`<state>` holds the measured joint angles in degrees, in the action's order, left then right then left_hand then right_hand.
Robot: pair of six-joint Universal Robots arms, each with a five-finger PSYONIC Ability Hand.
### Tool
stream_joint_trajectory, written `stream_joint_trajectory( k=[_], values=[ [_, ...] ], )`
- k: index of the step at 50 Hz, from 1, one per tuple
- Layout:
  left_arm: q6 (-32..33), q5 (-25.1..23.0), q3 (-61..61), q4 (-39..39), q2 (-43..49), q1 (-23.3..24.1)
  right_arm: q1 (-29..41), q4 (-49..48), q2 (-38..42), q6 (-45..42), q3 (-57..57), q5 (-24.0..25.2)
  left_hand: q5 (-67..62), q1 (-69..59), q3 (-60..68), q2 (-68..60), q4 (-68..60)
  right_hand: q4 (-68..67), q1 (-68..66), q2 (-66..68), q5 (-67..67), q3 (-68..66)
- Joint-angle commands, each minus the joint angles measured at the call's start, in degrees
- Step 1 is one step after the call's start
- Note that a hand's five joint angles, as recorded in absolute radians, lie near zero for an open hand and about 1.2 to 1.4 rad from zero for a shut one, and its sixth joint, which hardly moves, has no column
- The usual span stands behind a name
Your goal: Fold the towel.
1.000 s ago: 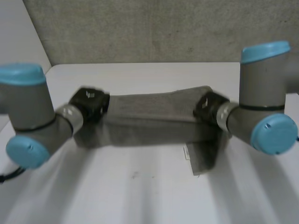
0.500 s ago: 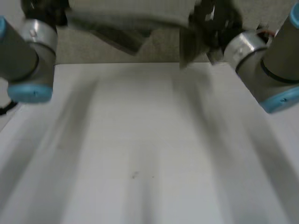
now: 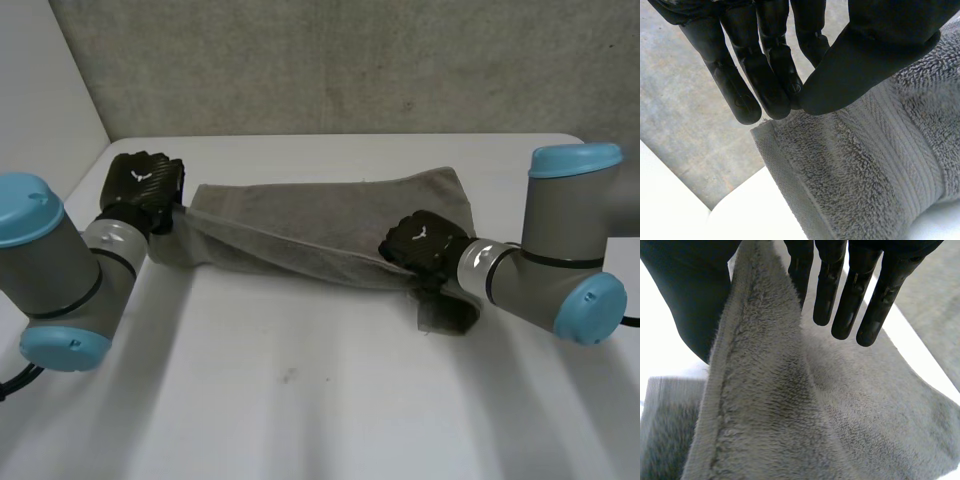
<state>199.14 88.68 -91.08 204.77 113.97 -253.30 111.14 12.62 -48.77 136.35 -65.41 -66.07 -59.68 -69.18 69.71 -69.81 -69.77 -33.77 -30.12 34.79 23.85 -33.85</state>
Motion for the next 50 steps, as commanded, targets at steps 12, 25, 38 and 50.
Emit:
stream_joint_trajectory(
  k=[12, 25, 38, 50],
  values=[
    [-0.4, -0.1, -1.5, -0.1, -3.2, -1.6, -8.7, -15.6, -14.8, 40.6, -23.7, -8.7, -10.3, -10.8, 10.3, -10.2, -10.2, 10.9, 7.2, -11.9, -11.0, 11.0],
    [-0.4, -0.1, -2.2, -0.1, -3.3, -1.4, -9.4, -21.5, -14.2, 49.7, -31.9, -9.7, -10.3, -10.8, 10.3, -10.2, -10.2, 10.6, 6.9, -11.6, -10.7, 10.6],
    [-0.4, -0.1, -2.5, -0.1, -3.3, -1.5, -8.3, -28.0, -10.7, 51.3, -32.2, -16.4, -10.3, -10.8, 10.3, -10.2, -10.2, 0.8, -2.8, -1.8, -0.9, 0.9],
    [-0.4, 0.3, -2.8, -0.8, -4.1, -1.3, -9.1, -31.0, -11.7, 50.9, -31.2, -17.2, -10.3, -10.8, 10.3, -10.2, -10.2, -46.2, -49.9, 45.2, 46.1, -46.1]
  ],
)
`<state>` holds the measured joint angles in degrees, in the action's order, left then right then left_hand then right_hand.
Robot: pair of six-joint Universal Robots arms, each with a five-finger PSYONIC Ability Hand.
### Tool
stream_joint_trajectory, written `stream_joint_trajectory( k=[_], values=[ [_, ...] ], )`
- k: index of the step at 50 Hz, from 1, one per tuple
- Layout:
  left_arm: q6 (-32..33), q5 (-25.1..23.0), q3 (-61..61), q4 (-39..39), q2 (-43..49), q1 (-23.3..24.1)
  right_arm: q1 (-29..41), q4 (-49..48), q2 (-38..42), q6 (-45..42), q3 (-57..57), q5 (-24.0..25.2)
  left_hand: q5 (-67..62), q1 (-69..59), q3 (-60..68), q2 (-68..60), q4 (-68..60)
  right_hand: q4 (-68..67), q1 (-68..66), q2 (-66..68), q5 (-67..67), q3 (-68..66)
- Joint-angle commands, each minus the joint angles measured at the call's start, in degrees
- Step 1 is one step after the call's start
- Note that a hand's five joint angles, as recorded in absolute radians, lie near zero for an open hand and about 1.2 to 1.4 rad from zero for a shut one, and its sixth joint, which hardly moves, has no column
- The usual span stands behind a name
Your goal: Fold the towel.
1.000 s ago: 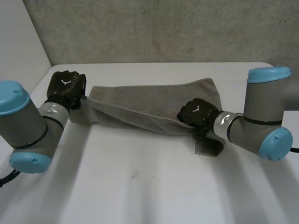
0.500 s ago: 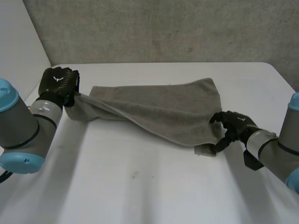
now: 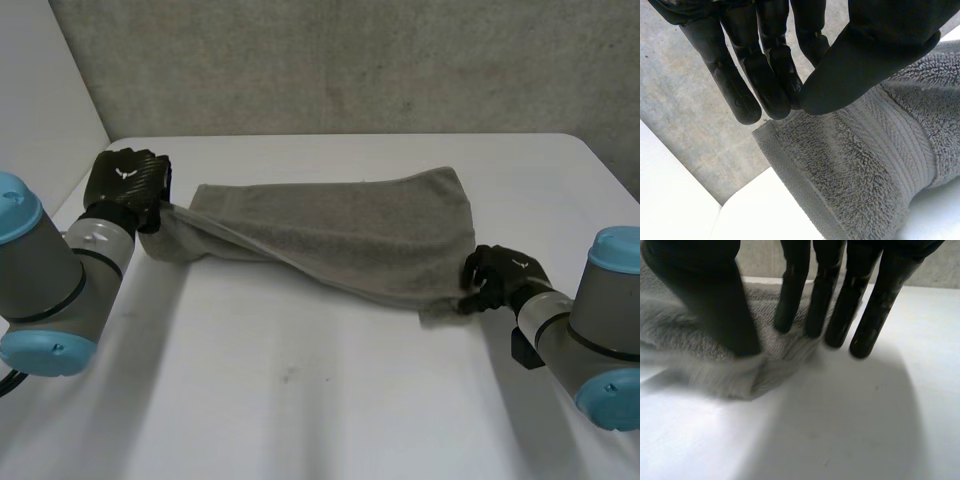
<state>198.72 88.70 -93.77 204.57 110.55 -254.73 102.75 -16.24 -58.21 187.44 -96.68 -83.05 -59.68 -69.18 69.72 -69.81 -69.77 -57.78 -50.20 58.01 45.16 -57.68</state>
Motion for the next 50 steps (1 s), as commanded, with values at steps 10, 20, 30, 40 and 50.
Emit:
stream_joint_trajectory(
  k=[10, 20, 30, 40, 50],
  values=[
    [0.2, 0.0, -1.6, -7.1, -11.0, 0.2, -4.7, -0.5, -25.7, -14.4, 2.7, 5.2, -10.3, -10.8, 10.3, -10.2, -10.2, -22.2, -29.8, 22.0, 24.8, -22.3],
    [0.3, -4.0, -0.3, -16.6, -25.2, -0.4, -5.8, 26.4, -30.6, -40.9, 16.4, 11.3, -10.3, -10.8, 10.3, -10.2, -10.2, -22.2, -29.8, 22.0, 24.8, -22.3],
    [0.5, -7.5, 1.7, -26.5, -28.5, -3.1, -5.0, 45.7, -26.8, -52.8, 22.8, 9.5, -10.3, -10.8, 10.3, -10.2, -10.2, -22.2, -29.8, 22.0, 24.8, -22.3],
    [5.6, -7.8, 3.1, -32.1, -9.7, -3.0, 0.9, 49.4, -6.5, -57.5, 21.6, 6.3, -10.3, -10.8, 10.3, -10.2, -10.2, -22.2, -29.8, 22.0, 24.8, -22.3],
    [12.3, -7.2, 16.5, -32.7, 6.3, -2.8, 1.4, 42.1, 4.2, -56.1, 31.0, 3.9, -10.3, -10.8, 10.3, -10.2, -10.2, -22.2, -29.8, 22.0, 24.8, -22.3]
  ],
)
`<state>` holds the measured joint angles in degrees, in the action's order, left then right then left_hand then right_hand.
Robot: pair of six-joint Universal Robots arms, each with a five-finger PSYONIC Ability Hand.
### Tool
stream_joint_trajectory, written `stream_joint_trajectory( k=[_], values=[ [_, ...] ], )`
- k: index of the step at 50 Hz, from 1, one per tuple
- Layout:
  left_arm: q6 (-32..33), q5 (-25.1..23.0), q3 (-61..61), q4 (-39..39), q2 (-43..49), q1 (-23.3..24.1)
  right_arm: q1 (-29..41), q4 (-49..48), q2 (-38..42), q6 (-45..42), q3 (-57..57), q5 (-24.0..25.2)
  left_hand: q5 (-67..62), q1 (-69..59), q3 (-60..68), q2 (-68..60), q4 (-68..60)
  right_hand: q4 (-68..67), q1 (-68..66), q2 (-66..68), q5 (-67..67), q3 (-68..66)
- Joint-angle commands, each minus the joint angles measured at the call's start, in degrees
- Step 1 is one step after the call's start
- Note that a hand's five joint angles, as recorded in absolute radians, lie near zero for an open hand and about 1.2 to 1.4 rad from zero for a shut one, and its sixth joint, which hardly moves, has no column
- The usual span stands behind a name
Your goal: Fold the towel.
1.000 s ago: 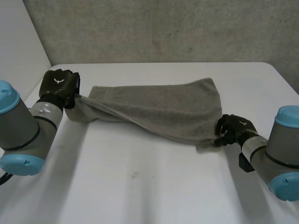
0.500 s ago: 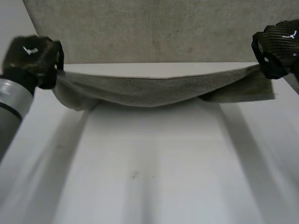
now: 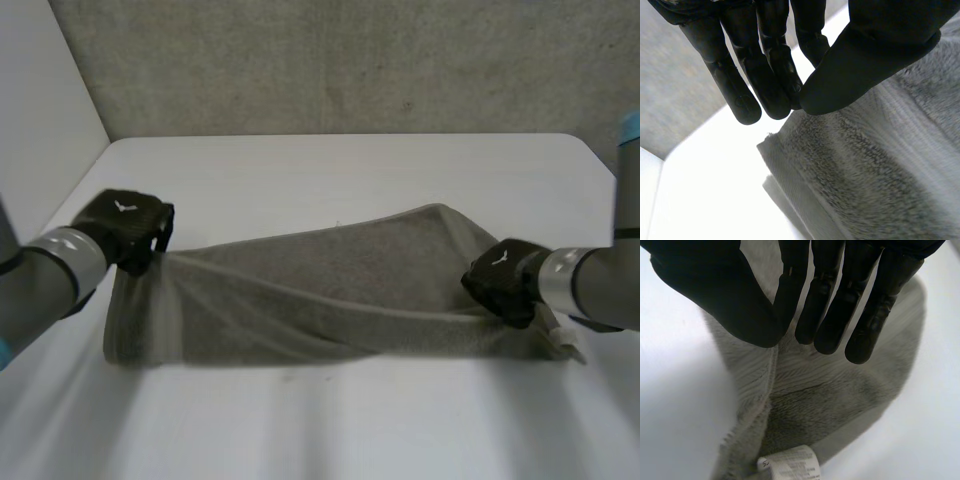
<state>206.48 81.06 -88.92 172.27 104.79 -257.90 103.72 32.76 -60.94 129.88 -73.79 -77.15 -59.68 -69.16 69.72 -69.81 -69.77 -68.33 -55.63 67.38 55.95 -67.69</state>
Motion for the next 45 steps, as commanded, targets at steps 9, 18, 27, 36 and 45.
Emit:
stream_joint_trajectory(
  k=[9, 18, 27, 36, 45],
  values=[
    [2.0, 0.6, 41.6, 0.2, 16.7, 3.8, 2.4, -35.2, 4.0, 7.0, 23.8, -7.6, -10.3, -10.8, 10.3, -10.2, -10.2, -11.7, -24.4, 12.6, 14.1, -12.3],
    [-14.0, 7.7, 51.8, 17.0, 13.6, 5.2, 3.3, -63.5, -7.3, 10.7, 17.3, -7.1, -10.3, -10.8, 10.3, -10.2, -10.2, -11.7, -24.4, 12.6, 14.1, -12.3],
    [-19.1, 7.1, 27.8, 18.5, 4.6, 4.1, 2.6, -48.4, -10.2, 14.5, 10.8, 1.4, -10.3, -10.8, 10.3, -10.2, -10.2, -11.7, -24.4, 12.6, 14.1, -12.3],
    [-16.8, -1.2, -2.1, 23.7, 1.5, -0.1, 0.0, -30.0, -4.4, 10.3, -0.8, 10.4, -10.3, -10.8, 10.3, -10.2, -10.2, -11.7, -24.4, 12.6, 14.1, -12.3],
    [-7.3, -3.3, -12.9, 26.3, 5.2, -0.6, -0.4, -28.6, 4.4, 2.5, -10.1, 10.1, -10.3, -10.8, 10.3, -10.2, -10.2, -11.7, -24.4, 12.6, 14.1, -12.3]
  ],
)
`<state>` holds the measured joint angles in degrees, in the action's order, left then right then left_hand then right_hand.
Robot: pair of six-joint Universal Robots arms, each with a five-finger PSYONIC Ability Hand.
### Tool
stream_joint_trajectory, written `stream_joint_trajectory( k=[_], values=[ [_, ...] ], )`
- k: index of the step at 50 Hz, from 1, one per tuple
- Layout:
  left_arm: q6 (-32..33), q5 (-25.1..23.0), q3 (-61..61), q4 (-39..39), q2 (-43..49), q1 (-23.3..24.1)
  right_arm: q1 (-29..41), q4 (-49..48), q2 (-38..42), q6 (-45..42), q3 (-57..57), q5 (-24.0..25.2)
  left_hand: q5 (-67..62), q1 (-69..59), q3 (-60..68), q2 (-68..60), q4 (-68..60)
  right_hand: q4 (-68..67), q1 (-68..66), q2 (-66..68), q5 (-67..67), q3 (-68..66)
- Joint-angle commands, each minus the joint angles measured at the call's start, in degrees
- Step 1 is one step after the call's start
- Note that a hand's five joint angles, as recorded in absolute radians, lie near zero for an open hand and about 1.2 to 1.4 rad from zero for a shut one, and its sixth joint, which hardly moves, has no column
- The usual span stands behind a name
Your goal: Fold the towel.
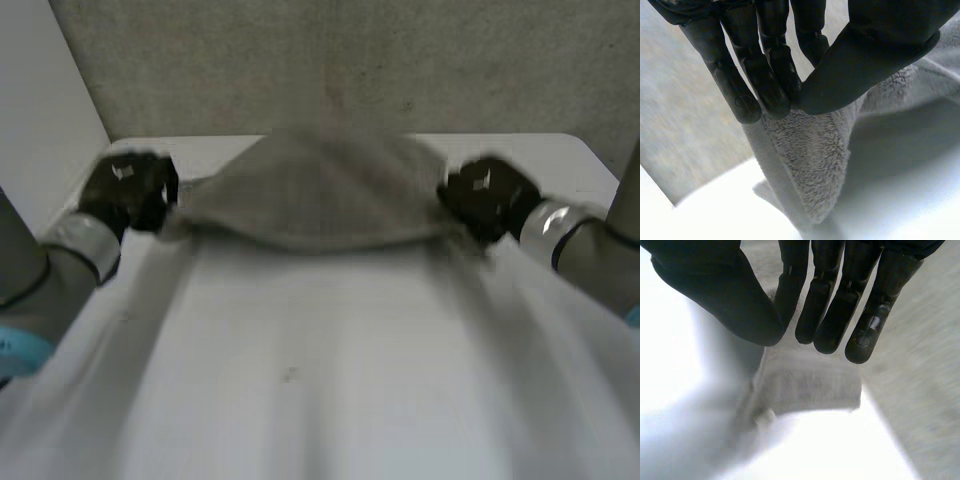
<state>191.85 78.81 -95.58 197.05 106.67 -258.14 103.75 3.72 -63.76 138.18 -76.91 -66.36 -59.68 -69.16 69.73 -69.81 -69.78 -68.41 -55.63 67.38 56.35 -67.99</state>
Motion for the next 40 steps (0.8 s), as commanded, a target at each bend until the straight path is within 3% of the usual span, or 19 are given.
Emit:
stream_joint_trajectory(
  k=[1, 8, 10, 11, 14, 25, 28, 40],
  values=[
    [7.3, -1.0, -6.2, 1.5, 3.3, -0.3, -0.4, 0.4, 7.2, -5.8, -7.0, -0.7, -10.3, -10.8, 10.3, -10.2, -10.2, -11.6, -24.4, 12.6, 13.6, -12.0],
    [7.9, -0.8, -5.9, 1.3, 1.7, -1.0, -1.7, 0.0, 6.5, 1.8, -7.4, -0.3, -10.3, -10.8, 10.3, -10.2, -10.2, -11.6, -24.4, 12.6, 13.6, -12.0],
    [7.9, -0.9, -6.0, 1.2, 0.6, -1.3, -2.4, 0.0, 5.7, 4.6, -7.4, -0.1, -10.3, -10.8, 10.3, -10.2, -10.2, -4.8, -17.5, 5.8, 6.8, -5.2],
    [7.9, -0.9, -6.2, 1.3, -0.4, -1.7, -3.1, -0.1, 4.8, 7.5, -7.6, 0.0, -10.3, -10.8, 10.3, -10.2, -10.2, 9.9, -2.9, -8.9, -7.8, 9.5],
    [7.8, -0.8, -6.3, 1.3, -2.2, -2.2, -4.5, -0.7, 3.8, 14.2, -8.3, 0.1, -10.3, -10.8, 10.3, -10.2, -10.2, 22.0, 9.2, -20.9, -19.9, 21.5],
    [7.5, -0.5, -6.6, 1.7, -6.2, -4.3, -10.4, -6.1, 0.5, 35.5, -14.4, 0.3, -10.3, -10.8, 10.3, -10.2, -10.2, 33.7, 21.0, -32.7, -31.7, 33.3],
    [7.5, -0.5, -6.6, 1.8, -6.3, -4.7, -10.7, -6.1, 0.5, 37.9, -15.6, 0.4, -10.3, -10.8, 10.3, -10.2, -10.2, 41.8, 29.0, -40.8, -39.8, 41.4],
    [7.4, -1.0, -6.0, 1.8, -6.1, -8.3, -9.5, -10.6, 1.9, 39.1, -17.2, -0.4, -10.3, -10.8, 10.3, -10.2, -10.2, 41.5, 28.7, -40.5, -39.5, 41.1]
  ],
)
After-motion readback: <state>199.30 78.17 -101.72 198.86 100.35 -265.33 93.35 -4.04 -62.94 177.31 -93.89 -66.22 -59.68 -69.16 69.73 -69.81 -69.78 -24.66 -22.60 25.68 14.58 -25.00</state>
